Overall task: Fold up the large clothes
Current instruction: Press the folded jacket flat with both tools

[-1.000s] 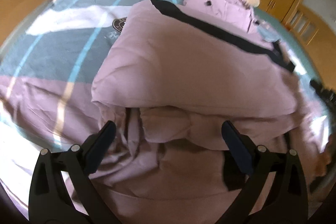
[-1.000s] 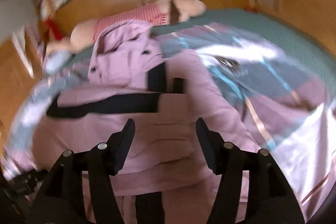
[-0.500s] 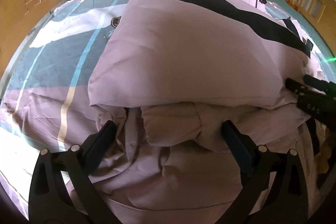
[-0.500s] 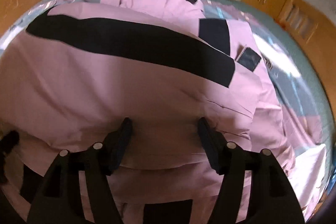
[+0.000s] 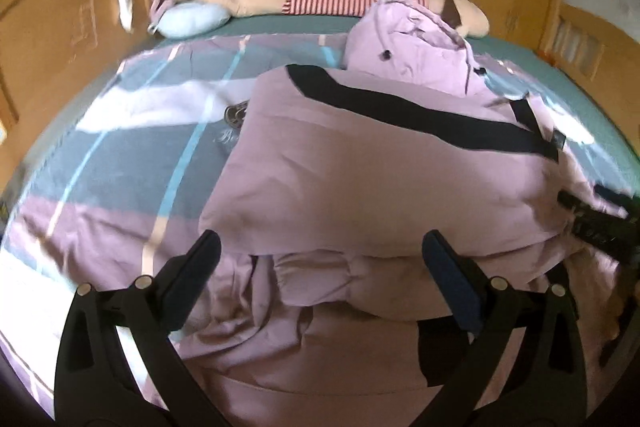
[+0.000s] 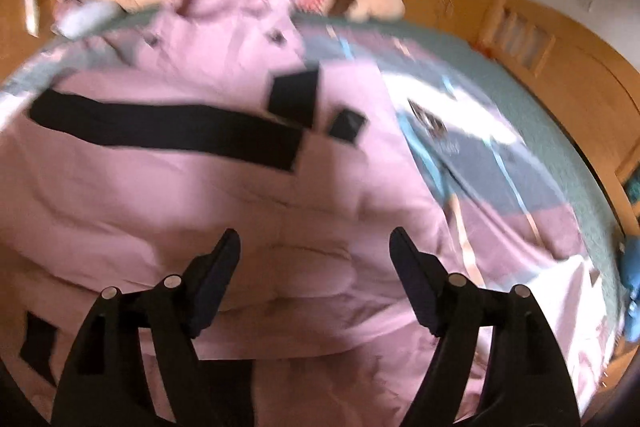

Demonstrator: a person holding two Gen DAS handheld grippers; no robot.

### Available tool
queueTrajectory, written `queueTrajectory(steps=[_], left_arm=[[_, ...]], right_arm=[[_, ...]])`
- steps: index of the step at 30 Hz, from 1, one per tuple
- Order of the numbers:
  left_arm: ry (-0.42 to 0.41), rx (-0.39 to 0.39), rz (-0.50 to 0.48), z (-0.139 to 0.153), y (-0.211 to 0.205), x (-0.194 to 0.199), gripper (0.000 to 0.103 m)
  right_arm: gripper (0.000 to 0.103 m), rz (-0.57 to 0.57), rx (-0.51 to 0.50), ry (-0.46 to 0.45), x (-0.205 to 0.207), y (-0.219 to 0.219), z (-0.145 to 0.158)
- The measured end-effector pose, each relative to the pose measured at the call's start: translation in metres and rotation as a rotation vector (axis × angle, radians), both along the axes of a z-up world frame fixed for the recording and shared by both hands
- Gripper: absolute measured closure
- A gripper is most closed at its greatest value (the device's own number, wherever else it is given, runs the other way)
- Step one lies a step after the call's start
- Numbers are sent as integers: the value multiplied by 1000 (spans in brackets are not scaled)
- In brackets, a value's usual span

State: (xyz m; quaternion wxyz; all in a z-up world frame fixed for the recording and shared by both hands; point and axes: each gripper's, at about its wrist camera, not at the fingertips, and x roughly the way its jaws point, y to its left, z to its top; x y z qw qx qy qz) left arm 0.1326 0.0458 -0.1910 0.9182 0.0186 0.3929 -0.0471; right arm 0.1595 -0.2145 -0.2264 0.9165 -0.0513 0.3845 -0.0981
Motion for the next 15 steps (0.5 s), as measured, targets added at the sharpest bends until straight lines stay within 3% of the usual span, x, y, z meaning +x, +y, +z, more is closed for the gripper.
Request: queueTrajectory(steps=[2,6,11,15], left_arm=[[37,43,-21,-12,-6,6,2],[93,58,-30,-31,-8,21,2],[170,72,-22,-45,-7,31,2],[201,25,-18,-50,1,34,2]], right_arm=[[26,40,18,-32,-1,7,3],[26,115,63,-34,2,26,5],[26,133,96,87,25,34,-22],[25,126,92,89,29,36,-29]])
